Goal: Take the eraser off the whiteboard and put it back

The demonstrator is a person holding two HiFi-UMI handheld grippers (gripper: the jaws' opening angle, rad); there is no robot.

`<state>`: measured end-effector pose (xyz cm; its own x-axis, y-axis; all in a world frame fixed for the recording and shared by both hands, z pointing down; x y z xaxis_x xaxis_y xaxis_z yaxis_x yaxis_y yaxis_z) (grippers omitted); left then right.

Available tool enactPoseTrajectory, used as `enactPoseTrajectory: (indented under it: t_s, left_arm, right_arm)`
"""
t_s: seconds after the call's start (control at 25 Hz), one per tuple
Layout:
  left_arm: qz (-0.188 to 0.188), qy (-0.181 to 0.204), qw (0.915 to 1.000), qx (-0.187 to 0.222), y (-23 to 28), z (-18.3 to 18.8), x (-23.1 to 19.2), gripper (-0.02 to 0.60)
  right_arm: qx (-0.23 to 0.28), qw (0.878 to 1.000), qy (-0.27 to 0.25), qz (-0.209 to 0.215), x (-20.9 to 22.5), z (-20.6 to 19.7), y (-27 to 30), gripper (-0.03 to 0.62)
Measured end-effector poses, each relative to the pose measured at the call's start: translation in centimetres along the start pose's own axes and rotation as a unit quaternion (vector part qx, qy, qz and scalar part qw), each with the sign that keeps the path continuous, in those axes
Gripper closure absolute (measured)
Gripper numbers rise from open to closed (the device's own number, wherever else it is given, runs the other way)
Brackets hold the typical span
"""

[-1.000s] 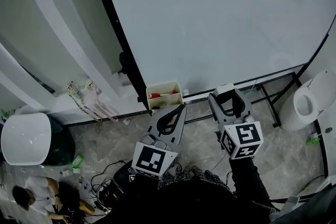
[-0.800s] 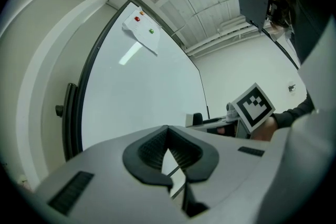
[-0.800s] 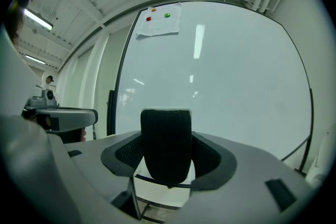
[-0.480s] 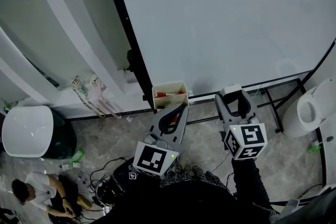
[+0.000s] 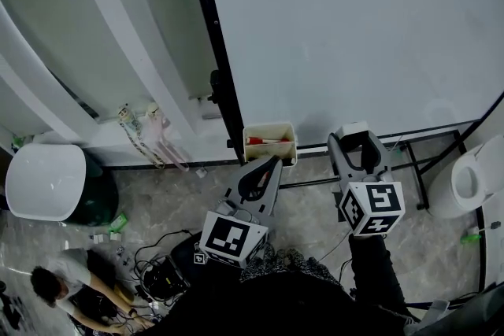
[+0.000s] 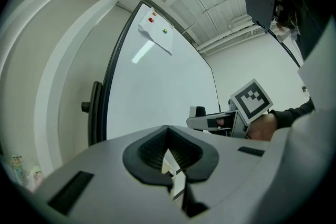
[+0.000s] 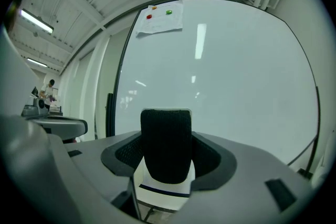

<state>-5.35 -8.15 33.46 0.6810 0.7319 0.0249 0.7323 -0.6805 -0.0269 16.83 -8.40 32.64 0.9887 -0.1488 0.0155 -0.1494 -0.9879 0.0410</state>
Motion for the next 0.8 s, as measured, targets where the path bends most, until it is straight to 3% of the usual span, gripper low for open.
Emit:
enactPoseTrajectory:
  t_s: [0.8]
  left_arm:
    - [0.059, 0.0, 0.9982, 0.003, -4.0, 0.6, -2.9, 0.58]
  right_arm:
    - [0.015, 0.997, -0.004, 0.075, -6.5, 1.4, 5.8, 0.326]
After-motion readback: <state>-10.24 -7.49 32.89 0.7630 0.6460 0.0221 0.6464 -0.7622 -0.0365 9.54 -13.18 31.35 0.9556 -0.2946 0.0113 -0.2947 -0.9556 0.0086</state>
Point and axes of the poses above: the fingertips, and each gripper's own axes: y forward along the fingers, x to its right, z out of its top, the point moved 9 cm from there along -y, backward along the fingers, and after that the axes turned 1 degree about x, right-handed, at the moved point
